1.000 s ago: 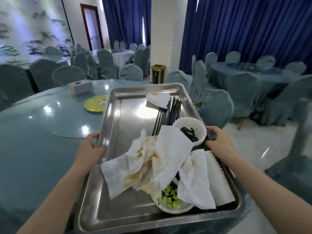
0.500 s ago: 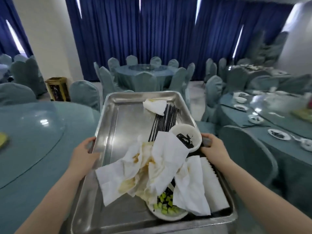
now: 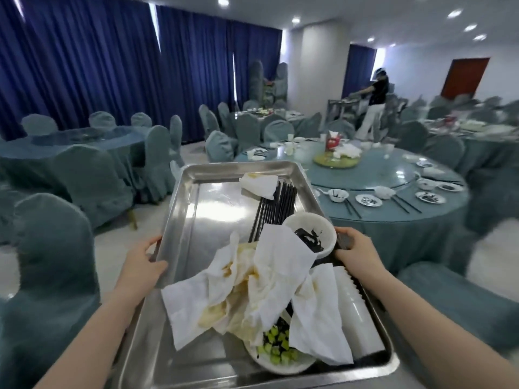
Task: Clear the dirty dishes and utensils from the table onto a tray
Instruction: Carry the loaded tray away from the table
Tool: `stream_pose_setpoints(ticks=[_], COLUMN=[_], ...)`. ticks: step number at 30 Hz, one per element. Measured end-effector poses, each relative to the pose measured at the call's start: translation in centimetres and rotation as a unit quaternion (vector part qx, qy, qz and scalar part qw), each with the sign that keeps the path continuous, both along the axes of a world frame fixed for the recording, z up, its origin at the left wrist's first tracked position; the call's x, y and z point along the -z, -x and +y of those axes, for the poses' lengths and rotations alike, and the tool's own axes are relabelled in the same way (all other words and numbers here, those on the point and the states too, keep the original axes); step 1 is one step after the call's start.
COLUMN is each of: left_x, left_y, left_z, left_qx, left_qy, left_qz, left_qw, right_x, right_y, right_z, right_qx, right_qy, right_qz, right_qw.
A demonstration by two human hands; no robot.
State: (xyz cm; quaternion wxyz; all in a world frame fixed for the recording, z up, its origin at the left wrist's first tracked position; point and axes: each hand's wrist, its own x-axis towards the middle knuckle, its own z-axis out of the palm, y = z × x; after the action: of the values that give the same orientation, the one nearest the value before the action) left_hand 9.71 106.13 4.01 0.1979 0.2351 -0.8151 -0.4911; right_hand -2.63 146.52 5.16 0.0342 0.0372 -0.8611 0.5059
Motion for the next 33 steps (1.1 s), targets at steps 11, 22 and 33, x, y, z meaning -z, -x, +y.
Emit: stream_pose_setpoints(ticks=[11, 22, 33], left_x=[0.5, 1.8, 1.1], left_y=[15.4, 28.0, 42.7], left_z=[8.3, 13.6, 24.5], left_qx=[0.066, 0.109, 0.307], left_qy=[-0.016, -0.019, 0.004], left_qz=[0.003, 0.008, -0.025], left_qw=[0.998, 0.994, 0.951], right_x=[-0.3, 1.0, 3.1], right_y=[10.3, 18.9, 17.5], right_z=[9.6, 14.8, 24.5], right_qx=[0.063, 0.121, 0.307], right_qy=[-0.011, -0.019, 0.019], right_qz=[-0.019, -0.022, -0.017], right_qw=[0.998, 0.992, 0.951])
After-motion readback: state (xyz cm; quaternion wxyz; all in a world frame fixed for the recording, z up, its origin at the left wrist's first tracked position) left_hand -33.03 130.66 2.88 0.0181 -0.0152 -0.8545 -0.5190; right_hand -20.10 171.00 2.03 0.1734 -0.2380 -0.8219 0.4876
